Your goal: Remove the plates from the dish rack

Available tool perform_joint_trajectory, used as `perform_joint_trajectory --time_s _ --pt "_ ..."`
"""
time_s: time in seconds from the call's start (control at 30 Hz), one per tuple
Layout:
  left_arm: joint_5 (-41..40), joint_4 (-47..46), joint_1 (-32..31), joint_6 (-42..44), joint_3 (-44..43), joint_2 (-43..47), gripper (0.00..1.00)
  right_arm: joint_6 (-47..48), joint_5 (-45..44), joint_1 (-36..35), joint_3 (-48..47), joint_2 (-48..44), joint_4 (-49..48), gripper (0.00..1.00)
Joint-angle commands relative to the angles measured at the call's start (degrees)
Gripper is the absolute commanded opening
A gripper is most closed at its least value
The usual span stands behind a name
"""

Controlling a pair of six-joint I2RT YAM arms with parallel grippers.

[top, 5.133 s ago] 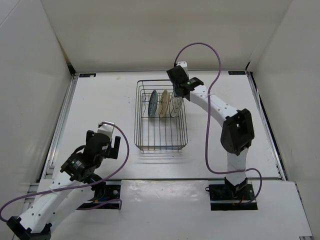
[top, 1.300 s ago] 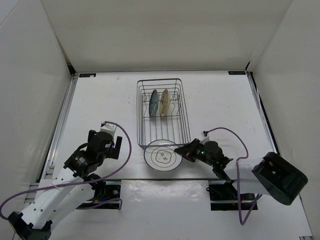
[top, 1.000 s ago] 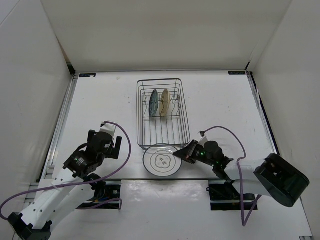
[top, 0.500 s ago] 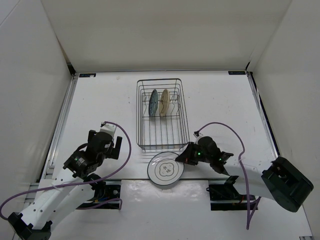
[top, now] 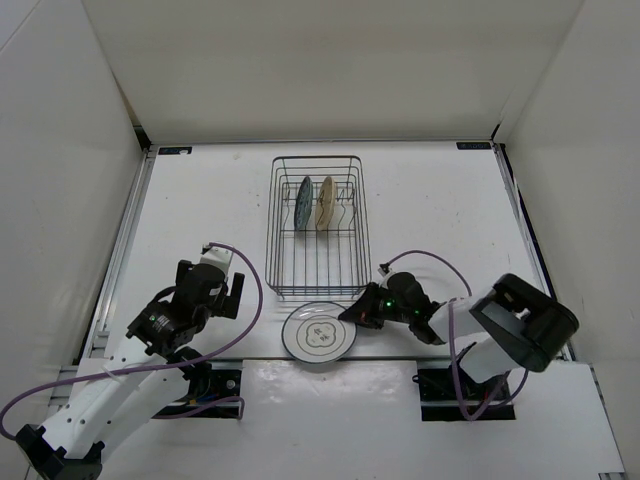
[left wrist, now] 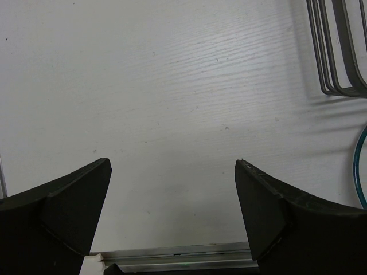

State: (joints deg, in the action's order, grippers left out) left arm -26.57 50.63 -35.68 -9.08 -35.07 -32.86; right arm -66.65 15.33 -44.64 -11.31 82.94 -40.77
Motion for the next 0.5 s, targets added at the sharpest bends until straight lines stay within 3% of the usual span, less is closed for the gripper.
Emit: perform_joint_trajectory --time_s 0.0,0.33,0.47 --pt "0.1 -0.1 0.3 -0.3 -0.2 -0.1 1.0 -3.9 -2.3 0.2 2.0 6.9 -5.5 0.0" --pt "0.5 -0.1 0.3 -0.3 -0.1 -0.1 1.0 -15.5 0.0 0.1 3.3 25.3 -36.6 0.0" --pt "0.6 -0.2 0.3 -0.2 -0.2 -0.2 1.0 -18.2 0.0 0.3 3.9 31.9 -44.0 0.0"
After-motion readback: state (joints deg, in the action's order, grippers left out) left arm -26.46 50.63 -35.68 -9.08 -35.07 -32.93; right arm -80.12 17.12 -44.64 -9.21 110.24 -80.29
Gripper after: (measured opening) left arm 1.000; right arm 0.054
